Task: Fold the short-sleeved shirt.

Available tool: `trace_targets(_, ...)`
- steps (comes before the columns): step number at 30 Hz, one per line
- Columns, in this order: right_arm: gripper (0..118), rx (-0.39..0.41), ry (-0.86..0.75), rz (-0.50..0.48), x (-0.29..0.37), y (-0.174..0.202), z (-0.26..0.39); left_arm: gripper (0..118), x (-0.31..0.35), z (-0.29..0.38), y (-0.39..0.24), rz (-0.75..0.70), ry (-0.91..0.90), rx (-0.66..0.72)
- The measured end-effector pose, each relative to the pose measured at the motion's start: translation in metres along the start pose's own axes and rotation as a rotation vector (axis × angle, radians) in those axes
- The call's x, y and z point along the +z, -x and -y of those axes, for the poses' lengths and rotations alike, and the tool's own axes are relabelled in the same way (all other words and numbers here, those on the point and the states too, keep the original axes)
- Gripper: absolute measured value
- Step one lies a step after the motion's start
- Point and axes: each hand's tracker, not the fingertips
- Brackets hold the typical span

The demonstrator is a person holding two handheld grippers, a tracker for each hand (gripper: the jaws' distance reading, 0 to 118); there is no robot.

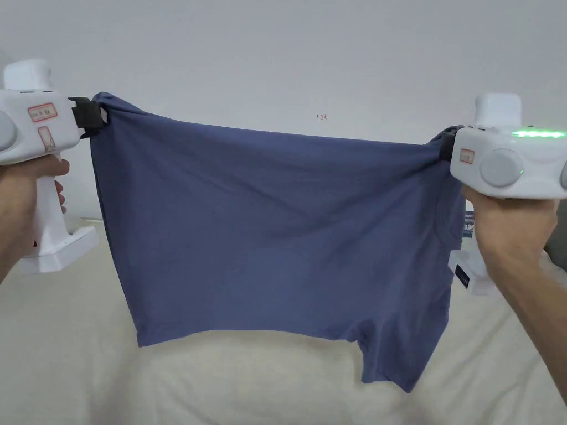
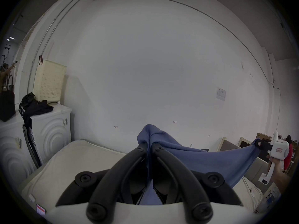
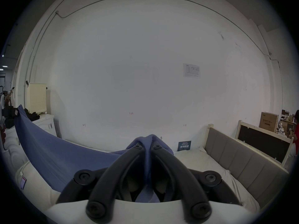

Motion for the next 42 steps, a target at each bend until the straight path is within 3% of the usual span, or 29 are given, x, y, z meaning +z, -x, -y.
trace_targets(3,7,-0.032,0.03,-0.044,0.015,-0.008,0.047,4,0.009,0.044,0.009,0.013,0.033,-0.013)
trace_targets(6,7,-0.113,0.059,-0.099,0.055,-0.017,0.111,4,0.041,0.101,0.014,-0.01,0.08,-0.034)
trace_targets(9,7,-0.149,0.06,-0.054,0.1,-0.023,0.182,4,0.09,0.166,0.025,0.024,0.087,0.098)
trace_targets(11,7,-0.213,0.112,-0.097,0.129,-0.032,0.222,4,0.124,0.211,0.024,-0.026,0.091,0.099)
trace_targets(12,7,-0.233,0.104,-0.054,0.148,-0.034,0.239,4,0.145,0.233,0.022,-0.042,0.118,0.063)
trace_targets(14,7,-0.218,0.127,-0.08,0.185,-0.034,0.264,4,0.185,0.278,0.012,-0.127,0.128,-0.057)
trace_targets(16,7,-0.154,0.178,-0.076,0.212,-0.035,0.287,4,0.223,0.315,0.014,-0.101,0.162,0.036)
trace_targets(18,7,-0.05,0.236,-0.062,0.243,-0.033,0.314,4,0.259,0.347,0.009,-0.116,0.19,0.061)
trace_targets(19,7,-0.038,0.258,-0.04,0.254,-0.033,0.328,4,0.269,0.358,0.008,-0.1,0.216,0.057)
trace_targets(27,7,-0.073,0.516,0.005,0.296,-0.05,0.427,4,0.302,0.436,0.019,-0.135,0.415,0.062)
trace_targets(31,7,-0.071,0.549,-0.007,0.301,-0.048,0.442,4,0.306,0.453,0.022,-0.16,0.467,0.052)
trace_targets(32,14,-0.082,0.545,-0.006,0.302,-0.047,0.443,5,0.307,0.455,0.024,-0.161,0.472,0.049)
trace_targets(33,34,-0.099,0.542,-0.007,0.303,-0.046,0.442,10,0.31,0.455,0.02,-0.162,0.477,0.042)
trace_targets(34,67,-0.105,0.54,-0.002,0.304,-0.046,0.442,28,0.311,0.455,0.019,-0.171,0.482,0.039)
trace_targets(35,106,-0.107,0.541,0.013,0.306,-0.044,0.437,78,0.313,0.455,0.019,-0.179,0.478,0.033)
trace_targets(36,118,-0.11,0.54,0.041,0.309,-0.042,0.43,114,0.314,0.452,0.019,-0.182,0.477,0.043)
trace_targets(38,118,-0.129,0.417,0.078,0.327,-0.041,0.406,118,0.323,0.445,0.011,-0.184,0.47,0.056)
trace_targets(40,118,-0.153,0.32,0.07,0.345,-0.037,0.38,118,0.338,0.426,0.007,-0.181,0.35,0.03)
trace_targets(42,118,-0.137,0.225,0.076,0.367,-0.032,0.356,118,0.355,0.404,-0.018,-0.202,0.291,0.012)
